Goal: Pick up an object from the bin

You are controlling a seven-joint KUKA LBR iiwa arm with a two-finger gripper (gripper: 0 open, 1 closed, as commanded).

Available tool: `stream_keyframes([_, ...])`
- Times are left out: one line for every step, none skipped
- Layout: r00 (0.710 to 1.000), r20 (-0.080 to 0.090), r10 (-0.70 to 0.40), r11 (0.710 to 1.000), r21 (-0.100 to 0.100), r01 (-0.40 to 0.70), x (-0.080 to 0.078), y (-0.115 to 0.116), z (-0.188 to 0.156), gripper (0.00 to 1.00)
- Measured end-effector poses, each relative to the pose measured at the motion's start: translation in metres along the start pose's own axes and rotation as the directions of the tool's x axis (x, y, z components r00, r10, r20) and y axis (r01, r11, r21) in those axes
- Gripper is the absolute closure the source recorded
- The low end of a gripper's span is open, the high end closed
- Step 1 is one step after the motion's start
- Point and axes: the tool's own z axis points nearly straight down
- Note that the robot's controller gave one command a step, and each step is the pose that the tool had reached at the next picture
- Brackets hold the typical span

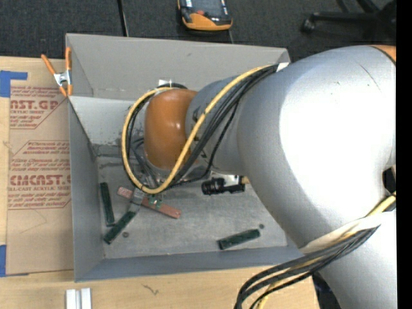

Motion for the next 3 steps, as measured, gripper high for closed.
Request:
stream_keyframes([1.000,0.000,0.000,1.000,0.000,0.000,0.0000,0.0000,0.0000,1.00])
stream_keyframes([1.000,0.000,0.000,1.000,0.000,0.000,0.0001,0.0001,-0.0006,1.00])
stream_keyframes([1.000,-0.002,0.000,1.000,0.002,0.000,0.0003,0.0000,-0.0031,1.00])
